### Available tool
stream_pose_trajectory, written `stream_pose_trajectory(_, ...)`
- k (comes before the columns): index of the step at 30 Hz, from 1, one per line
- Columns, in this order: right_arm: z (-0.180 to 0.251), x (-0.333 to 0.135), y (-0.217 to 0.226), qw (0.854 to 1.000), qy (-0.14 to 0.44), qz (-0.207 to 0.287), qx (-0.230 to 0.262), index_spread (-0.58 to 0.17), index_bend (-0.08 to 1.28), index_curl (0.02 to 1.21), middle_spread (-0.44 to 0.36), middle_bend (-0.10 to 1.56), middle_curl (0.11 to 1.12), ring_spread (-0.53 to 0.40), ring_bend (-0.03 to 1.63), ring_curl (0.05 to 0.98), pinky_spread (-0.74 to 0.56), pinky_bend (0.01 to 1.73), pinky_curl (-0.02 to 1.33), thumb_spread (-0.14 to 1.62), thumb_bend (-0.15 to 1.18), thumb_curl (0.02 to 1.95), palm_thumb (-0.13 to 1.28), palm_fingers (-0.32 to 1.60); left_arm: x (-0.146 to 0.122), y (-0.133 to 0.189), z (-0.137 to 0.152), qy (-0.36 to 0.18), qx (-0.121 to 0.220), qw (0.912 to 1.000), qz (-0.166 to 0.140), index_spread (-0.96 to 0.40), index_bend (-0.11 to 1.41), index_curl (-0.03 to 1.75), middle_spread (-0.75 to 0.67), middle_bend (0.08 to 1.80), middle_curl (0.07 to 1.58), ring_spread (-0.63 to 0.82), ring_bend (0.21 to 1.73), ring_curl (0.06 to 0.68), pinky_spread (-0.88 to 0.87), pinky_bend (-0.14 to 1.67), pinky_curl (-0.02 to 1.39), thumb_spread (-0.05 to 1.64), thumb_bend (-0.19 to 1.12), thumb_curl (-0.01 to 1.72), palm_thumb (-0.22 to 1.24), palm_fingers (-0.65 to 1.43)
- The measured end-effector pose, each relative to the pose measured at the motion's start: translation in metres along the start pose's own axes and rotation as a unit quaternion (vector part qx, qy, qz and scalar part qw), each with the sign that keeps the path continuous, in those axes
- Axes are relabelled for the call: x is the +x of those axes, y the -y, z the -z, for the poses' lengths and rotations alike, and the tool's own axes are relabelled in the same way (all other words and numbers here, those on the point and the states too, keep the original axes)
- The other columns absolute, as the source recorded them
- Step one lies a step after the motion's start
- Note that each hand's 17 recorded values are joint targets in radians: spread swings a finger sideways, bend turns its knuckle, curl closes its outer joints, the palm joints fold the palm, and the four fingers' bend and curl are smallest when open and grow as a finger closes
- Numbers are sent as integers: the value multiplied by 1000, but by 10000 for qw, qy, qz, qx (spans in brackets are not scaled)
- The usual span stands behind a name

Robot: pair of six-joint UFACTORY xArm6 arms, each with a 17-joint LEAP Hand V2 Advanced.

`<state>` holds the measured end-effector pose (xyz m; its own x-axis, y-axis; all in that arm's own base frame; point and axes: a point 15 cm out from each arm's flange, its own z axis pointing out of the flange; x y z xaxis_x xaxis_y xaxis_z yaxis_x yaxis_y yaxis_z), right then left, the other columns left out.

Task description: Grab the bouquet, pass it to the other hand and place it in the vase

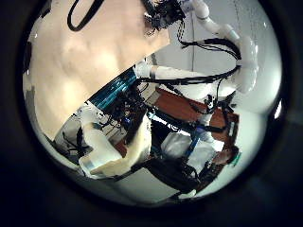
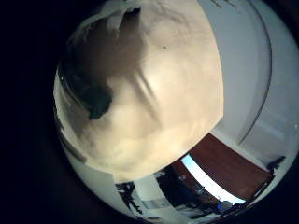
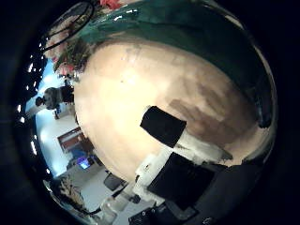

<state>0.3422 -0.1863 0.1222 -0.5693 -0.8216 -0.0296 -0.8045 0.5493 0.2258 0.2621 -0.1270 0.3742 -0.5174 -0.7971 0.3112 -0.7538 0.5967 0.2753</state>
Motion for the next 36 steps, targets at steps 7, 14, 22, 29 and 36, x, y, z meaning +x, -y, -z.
stream_pose_trajectory(7,0,-12,-2,9999,-51,157,-16,-255,199,476,-81,672,528,-225,1093,396,-167,858,113,1072,7,403,601,799,0,0,0,-3,-7,10000,-5,-1,181,360,308,185,314,523,492,197,608,368,170,1165,-19,293,292,108)
stream_pose_trajectory(14,-1,-17,-9,9992,-207,317,-125,-367,283,568,-166,763,597,-259,1124,436,-418,1065,192,1023,14,458,795,1208,0,1,0,-3,-7,10000,-21,-9,181,361,308,186,312,523,493,196,608,366,169,1165,-19,293,292,107)
stream_pose_trajectory(22,20,-16,-10,9988,-315,377,43,-423,655,778,-188,1008,705,-234,1238,506,-373,1260,320,978,37,529,997,1304,0,2,1,-4,1,10000,-32,-10,181,360,308,184,313,523,491,195,602,368,169,1165,-19,293,292,110)
stream_pose_trajectory(29,74,-16,-5,9953,-260,394,848,-392,916,926,-179,1208,797,-224,1354,592,-265,1434,436,956,39,607,1102,1193,2,3,2,-28,16,10000,-46,-10,183,361,308,184,310,523,490,193,600,368,167,1165,-19,293,292,111)
stream_pose_trajectory(36,141,-16,-15,9836,-194,518,1719,-340,1015,965,-154,1298,814,-210,1407,643,-215,1469,498,948,66,697,1186,1156,5,2,4,-66,51,9999,-79,-8,182,362,308,184,308,523,490,193,600,368,166,1165,-19,293,292,111)
